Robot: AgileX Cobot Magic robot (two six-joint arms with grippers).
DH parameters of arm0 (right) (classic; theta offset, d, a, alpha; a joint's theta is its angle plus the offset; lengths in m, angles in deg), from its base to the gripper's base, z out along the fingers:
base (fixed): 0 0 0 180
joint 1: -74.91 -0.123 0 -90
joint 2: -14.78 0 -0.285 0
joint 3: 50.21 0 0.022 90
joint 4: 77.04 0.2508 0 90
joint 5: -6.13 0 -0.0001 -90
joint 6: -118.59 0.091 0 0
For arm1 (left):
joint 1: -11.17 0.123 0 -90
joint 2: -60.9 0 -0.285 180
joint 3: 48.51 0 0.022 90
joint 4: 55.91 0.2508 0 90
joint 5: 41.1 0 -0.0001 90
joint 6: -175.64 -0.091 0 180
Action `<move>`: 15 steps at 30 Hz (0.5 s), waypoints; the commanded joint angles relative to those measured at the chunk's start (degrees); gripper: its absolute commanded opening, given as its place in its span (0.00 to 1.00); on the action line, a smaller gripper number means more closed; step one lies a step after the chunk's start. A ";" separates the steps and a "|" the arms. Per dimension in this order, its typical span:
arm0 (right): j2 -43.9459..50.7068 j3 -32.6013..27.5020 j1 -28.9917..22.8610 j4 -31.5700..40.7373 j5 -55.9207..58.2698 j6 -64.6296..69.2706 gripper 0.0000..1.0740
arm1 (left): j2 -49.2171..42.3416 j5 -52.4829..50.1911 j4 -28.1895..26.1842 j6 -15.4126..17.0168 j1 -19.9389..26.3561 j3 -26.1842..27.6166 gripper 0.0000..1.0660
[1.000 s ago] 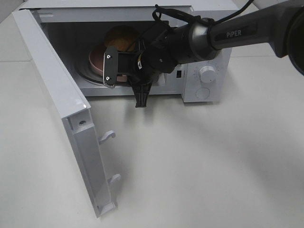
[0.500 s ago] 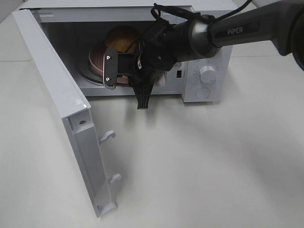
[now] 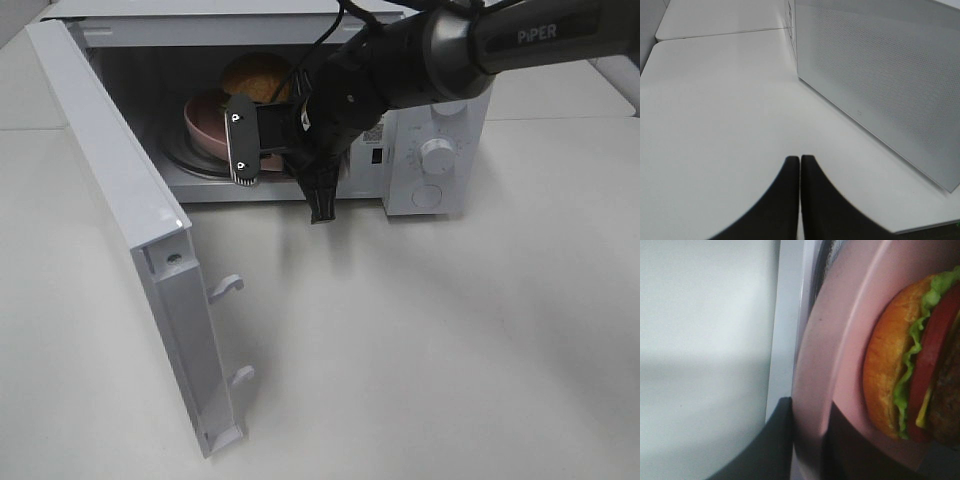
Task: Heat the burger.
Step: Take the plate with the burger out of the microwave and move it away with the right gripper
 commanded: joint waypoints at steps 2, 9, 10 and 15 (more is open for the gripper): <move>3.32 -2.18 0.52 -0.40 0.17 -3.27 0.00 | -0.34 -0.63 -0.40 -0.06 -0.23 -0.17 0.00; 7.91 -8.82 -0.63 -0.40 -3.61 -6.70 0.00 | -0.34 -0.63 -0.40 -0.06 -0.23 -0.17 0.00; 7.91 -8.82 -0.63 -0.40 -3.61 -6.70 0.00 | -0.34 -0.63 -0.40 -0.06 -0.23 -0.17 0.00; 10.66 -13.81 -0.80 -0.63 -5.10 -8.37 0.00 | -0.34 -0.63 -0.40 -0.06 -0.23 -0.17 0.00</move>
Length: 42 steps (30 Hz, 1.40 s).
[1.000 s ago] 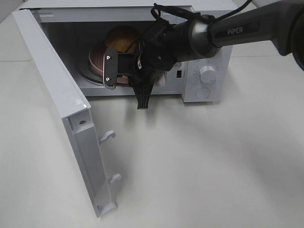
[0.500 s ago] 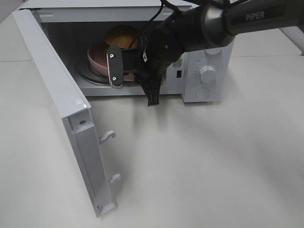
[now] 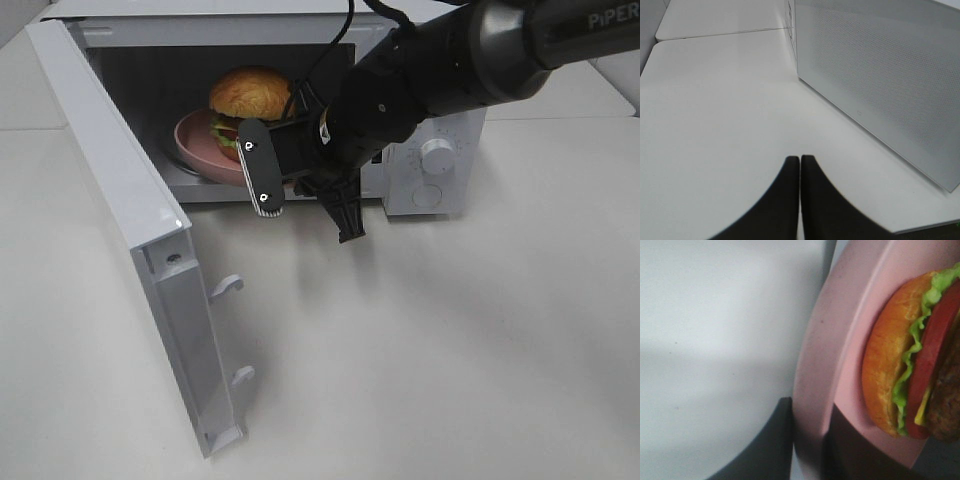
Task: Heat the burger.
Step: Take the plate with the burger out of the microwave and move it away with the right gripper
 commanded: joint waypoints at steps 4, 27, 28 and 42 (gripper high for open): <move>6.19 -7.28 0.23 -1.15 -3.84 -1.83 0.00 | -0.34 -0.63 -0.40 -0.06 -0.23 -0.17 0.00; 21.89 -27.33 0.23 -5.27 -7.33 -4.87 0.00 | -0.34 -0.63 -0.40 -0.06 -0.23 -0.17 0.00; 22.52 -27.79 0.23 -5.27 -7.16 -4.87 0.00 | -0.34 -0.63 -0.40 -0.06 -0.23 -0.17 0.00; 31.17 -37.30 0.23 -5.27 -5.90 -4.87 0.00 | -0.34 -0.63 -0.40 0.00 -0.23 -0.17 0.00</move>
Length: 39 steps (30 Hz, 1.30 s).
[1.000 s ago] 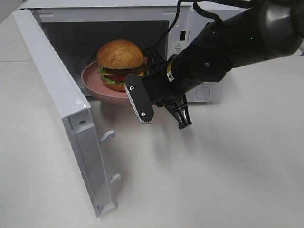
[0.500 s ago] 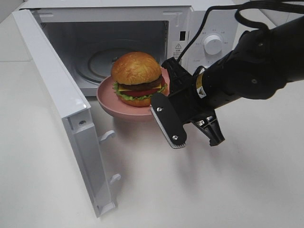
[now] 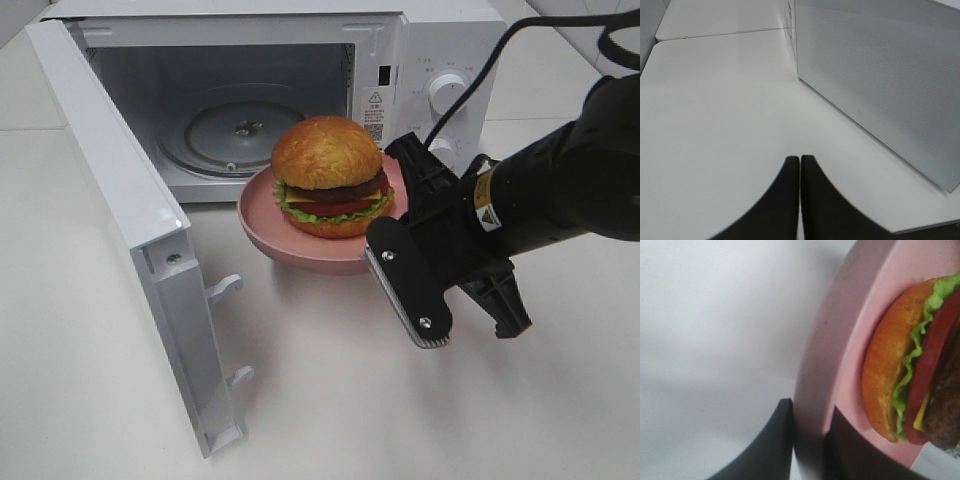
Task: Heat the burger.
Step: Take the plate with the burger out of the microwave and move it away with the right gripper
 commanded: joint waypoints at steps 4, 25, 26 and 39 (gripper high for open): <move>7.68 -6.42 0.11 -0.52 -0.40 0.52 0.00 | -0.34 -0.63 -0.40 0.00 -0.23 -0.17 0.00; 22.52 -20.51 0.11 -8.54 8.71 27.33 0.00 | -0.34 -0.63 -0.40 0.00 -0.23 -0.17 0.00; 22.52 -20.51 0.11 -12.83 9.40 33.00 0.00 | -0.34 -0.63 -0.40 0.00 -0.23 -0.17 0.00; 22.29 -20.51 7.45 -24.52 10.14 53.40 0.00 | -0.34 -0.63 -0.40 0.00 -0.23 -0.17 0.00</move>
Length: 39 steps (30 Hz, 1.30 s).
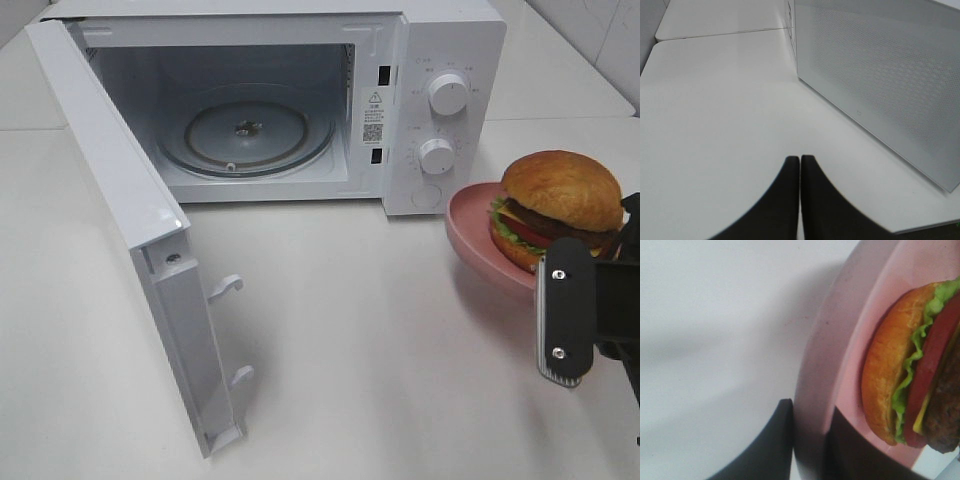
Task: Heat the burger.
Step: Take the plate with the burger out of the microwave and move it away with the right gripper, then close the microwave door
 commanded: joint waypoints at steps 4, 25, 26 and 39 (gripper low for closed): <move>-0.46 0.40 4.41 -2.69 -2.29 0.92 0.00 | -0.34 -0.63 -0.40 0.00 -0.23 -0.17 0.00; -25.44 9.80 15.18 -6.53 -5.79 9.97 0.01 | -0.34 -0.63 -0.40 0.00 -0.23 -0.17 0.00; -25.44 9.80 15.18 -6.53 -5.79 9.97 0.01 | -0.34 -0.63 -0.40 0.00 -0.23 -0.17 0.00; -25.90 9.80 15.13 -6.25 -6.82 14.67 0.39 | -0.34 -0.63 -0.40 0.00 -0.23 -0.17 0.00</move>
